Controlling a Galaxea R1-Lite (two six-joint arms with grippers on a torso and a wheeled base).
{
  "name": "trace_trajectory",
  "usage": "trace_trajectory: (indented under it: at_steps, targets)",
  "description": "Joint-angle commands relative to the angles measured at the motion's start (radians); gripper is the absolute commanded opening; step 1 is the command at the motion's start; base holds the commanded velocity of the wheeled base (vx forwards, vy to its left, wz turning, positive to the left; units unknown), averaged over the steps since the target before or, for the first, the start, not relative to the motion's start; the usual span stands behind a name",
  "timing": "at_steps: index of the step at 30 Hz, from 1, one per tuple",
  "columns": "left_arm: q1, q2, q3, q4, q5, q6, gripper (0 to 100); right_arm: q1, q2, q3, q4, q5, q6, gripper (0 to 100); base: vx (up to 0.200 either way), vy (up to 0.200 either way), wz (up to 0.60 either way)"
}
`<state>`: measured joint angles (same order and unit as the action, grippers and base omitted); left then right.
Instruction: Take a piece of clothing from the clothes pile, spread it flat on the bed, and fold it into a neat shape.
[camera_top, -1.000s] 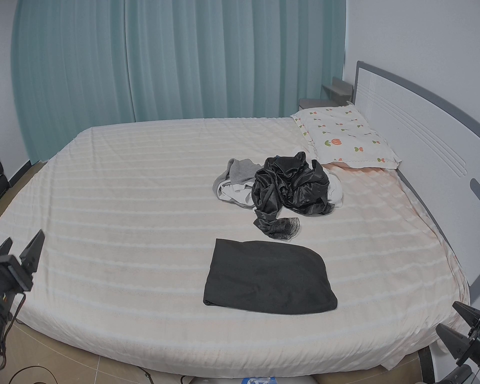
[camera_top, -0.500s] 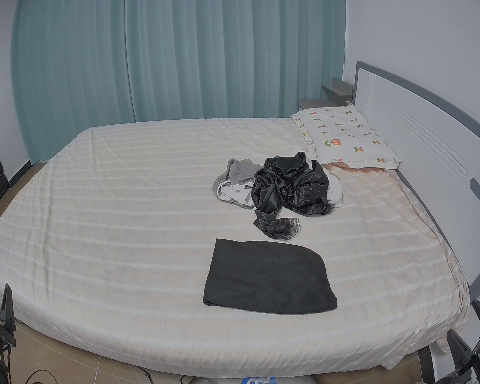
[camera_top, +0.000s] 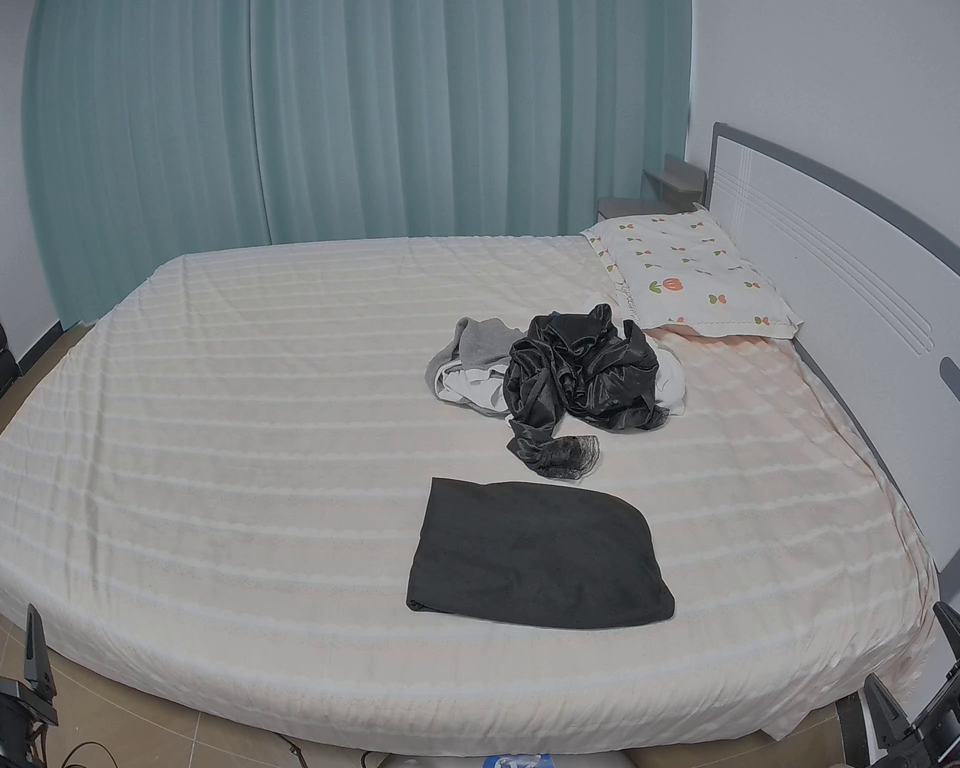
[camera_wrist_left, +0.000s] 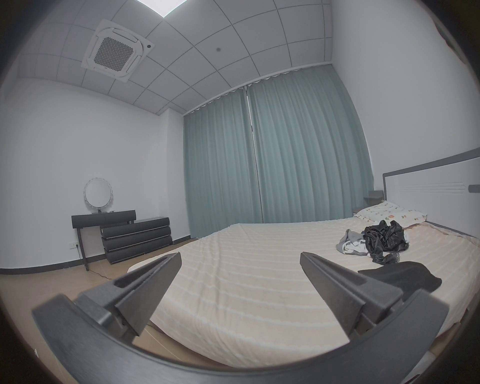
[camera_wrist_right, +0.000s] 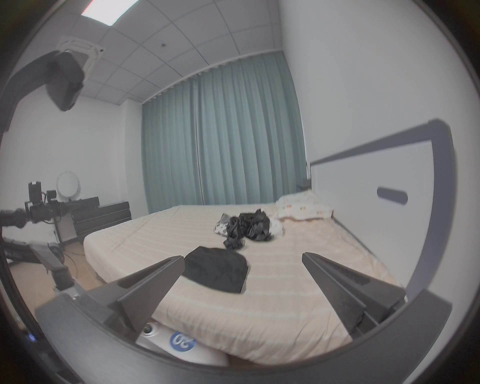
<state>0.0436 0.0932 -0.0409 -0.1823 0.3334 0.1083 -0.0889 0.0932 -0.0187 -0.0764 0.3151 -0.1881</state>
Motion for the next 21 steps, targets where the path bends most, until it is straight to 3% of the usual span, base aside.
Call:
trace_trajectory:
  at_steps: [1, 4, 5, 7, 13, 15, 17, 21]
  targets:
    - [-0.048, -0.089, 0.041, 0.027, -0.045, -0.004, 100, 0.000, 0.007, 0.019, 0.003, 0.009, 0.016, 100, 0.000, 0.000, 0.00]
    - [-0.048, -0.093, 0.041, 0.060, -0.057, -0.007, 100, 0.029, -0.001, 0.013, 0.017, 0.038, 0.025, 100, 0.000, 0.000, 0.00]
    - [-0.048, -0.093, 0.041, 0.107, -0.076, -0.009, 100, 0.106, -0.020, 0.013, 0.030, 0.056, 0.038, 100, 0.000, 0.000, 0.00]
    - [-0.048, -0.093, 0.041, 0.121, -0.113, -0.010, 100, 0.133, -0.027, 0.010, 0.047, 0.053, 0.048, 100, 0.000, 0.000, 0.00]
    - [-0.048, -0.092, 0.041, 0.121, -0.149, -0.021, 100, 0.086, -0.093, 0.005, 0.050, 0.025, 0.053, 100, 0.000, 0.000, 0.00]
    - [-0.048, -0.090, 0.041, 0.121, -0.251, -0.058, 100, 0.087, -0.090, 0.006, 0.047, -0.122, 0.070, 100, 0.000, 0.000, 0.00]
    - [-0.048, -0.092, 0.041, 0.121, -0.313, -0.110, 100, 0.087, -0.090, 0.006, 0.050, -0.197, 0.108, 100, 0.000, 0.000, 0.00]
    - [-0.048, -0.092, 0.041, 0.135, -0.338, -0.127, 100, 0.087, -0.090, 0.005, 0.056, -0.180, 0.142, 100, 0.000, 0.000, 0.00]
